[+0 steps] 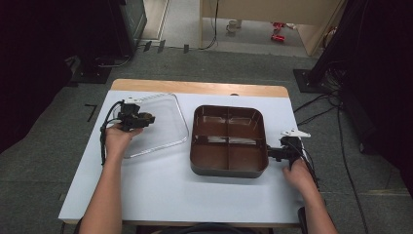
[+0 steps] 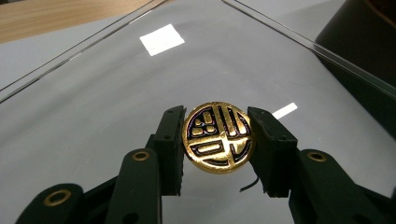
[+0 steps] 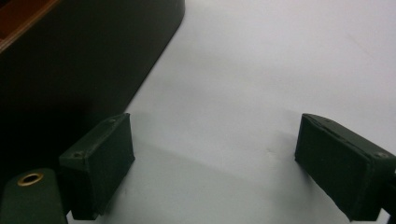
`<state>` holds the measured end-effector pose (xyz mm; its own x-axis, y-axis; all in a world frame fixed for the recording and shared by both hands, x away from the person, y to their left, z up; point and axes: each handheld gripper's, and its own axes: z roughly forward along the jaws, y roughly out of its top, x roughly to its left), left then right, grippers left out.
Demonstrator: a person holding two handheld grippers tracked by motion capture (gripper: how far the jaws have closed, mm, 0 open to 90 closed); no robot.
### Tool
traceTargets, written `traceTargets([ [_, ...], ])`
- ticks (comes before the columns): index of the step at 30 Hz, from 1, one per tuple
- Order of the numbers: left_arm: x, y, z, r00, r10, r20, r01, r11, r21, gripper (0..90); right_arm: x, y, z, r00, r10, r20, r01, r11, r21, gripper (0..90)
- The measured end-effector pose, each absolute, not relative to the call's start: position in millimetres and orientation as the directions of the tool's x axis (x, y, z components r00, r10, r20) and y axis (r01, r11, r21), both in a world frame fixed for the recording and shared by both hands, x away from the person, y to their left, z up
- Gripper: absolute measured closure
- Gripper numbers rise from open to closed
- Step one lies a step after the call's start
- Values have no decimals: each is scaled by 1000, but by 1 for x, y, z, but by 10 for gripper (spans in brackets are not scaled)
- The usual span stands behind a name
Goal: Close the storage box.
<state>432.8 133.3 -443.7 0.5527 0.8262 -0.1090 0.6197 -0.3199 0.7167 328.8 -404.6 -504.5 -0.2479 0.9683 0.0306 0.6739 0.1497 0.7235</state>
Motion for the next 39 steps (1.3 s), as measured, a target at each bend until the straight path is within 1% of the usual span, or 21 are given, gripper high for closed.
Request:
traceTargets([
  [7,425,132,-426,566,817,-112,603,-318,731,590,329,-405,-505,-248,968,30,674,150,724,110],
  [12,419,134,-410,576,807,-129,591,-302,748,590,329,-405,-504,-248,968,31,674,149,723,109],
  [19,413,128,-394,603,788,-123,565,-313,764,590,329,-405,-505,-248,968,30,674,150,723,110],
  [30,403,102,-377,678,725,-118,514,-354,781,590,329,-405,-505,-248,968,30,674,150,724,110],
  [36,402,84,-378,712,694,-109,495,-387,778,590,329,-405,-504,-249,968,30,674,151,723,110],
  [39,402,75,-381,722,680,-123,498,-389,775,590,329,-405,-505,-249,968,30,674,151,723,109],
])
